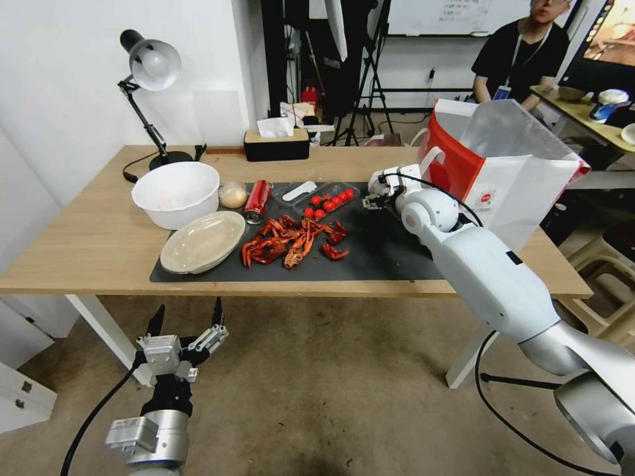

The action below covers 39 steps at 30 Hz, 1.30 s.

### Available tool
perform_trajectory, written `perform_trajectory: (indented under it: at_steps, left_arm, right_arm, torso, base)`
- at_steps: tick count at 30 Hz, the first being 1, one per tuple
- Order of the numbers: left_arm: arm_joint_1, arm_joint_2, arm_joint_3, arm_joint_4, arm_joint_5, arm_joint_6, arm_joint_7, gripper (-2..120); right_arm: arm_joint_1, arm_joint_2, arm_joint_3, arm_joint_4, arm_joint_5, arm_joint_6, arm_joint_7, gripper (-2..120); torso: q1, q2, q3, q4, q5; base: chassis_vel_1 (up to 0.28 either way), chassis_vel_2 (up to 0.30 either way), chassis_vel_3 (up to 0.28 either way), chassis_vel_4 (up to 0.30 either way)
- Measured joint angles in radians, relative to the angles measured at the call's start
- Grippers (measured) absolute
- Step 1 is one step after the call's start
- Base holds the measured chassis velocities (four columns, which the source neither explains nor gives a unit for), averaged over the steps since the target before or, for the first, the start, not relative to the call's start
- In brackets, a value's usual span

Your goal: Pick up the trash from the table and place it into the takeout bag.

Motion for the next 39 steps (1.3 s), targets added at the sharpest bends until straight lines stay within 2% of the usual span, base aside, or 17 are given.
perform_trajectory:
  at_steps: [33,35,38,39]
  left_arm:
    - [0.008,-0.005,0.004,-0.011,0.009,-0.006,0.005,100]
    - [0.008,-0.005,0.005,-0.011,0.009,-0.006,0.005,100]
    - [0.006,-0.003,0.006,-0.010,0.009,-0.006,0.005,100]
    - [0.006,-0.003,0.006,-0.010,0.009,-0.006,0.005,100]
  right_arm:
    - [-0.007,0.013,0.002,-0.029,-0.009,0.000,0.033,100]
    - [-0.007,0.015,0.001,-0.032,-0.007,0.000,0.034,97]
    - [-0.006,0.019,-0.002,-0.036,0.007,0.000,0.042,82]
    - [-0.006,0.019,-0.002,-0.036,0.007,0.000,0.042,82]
  torso:
    - [0.000,0.000,0.000,0.0000,0.0001]
    - [0.000,0.000,0.000,0.0000,0.0000]
    - [0.000,0.000,0.000,0.0000,0.0001]
    - [0.000,0.000,0.000,0.0000,0.0001]
  base:
    - [0.000,0.000,0.000,0.000]
    - [0.000,0.000,0.000,0.000]
    - [0.000,0.000,0.000,0.000]
    - [0.000,0.000,0.000,0.000]
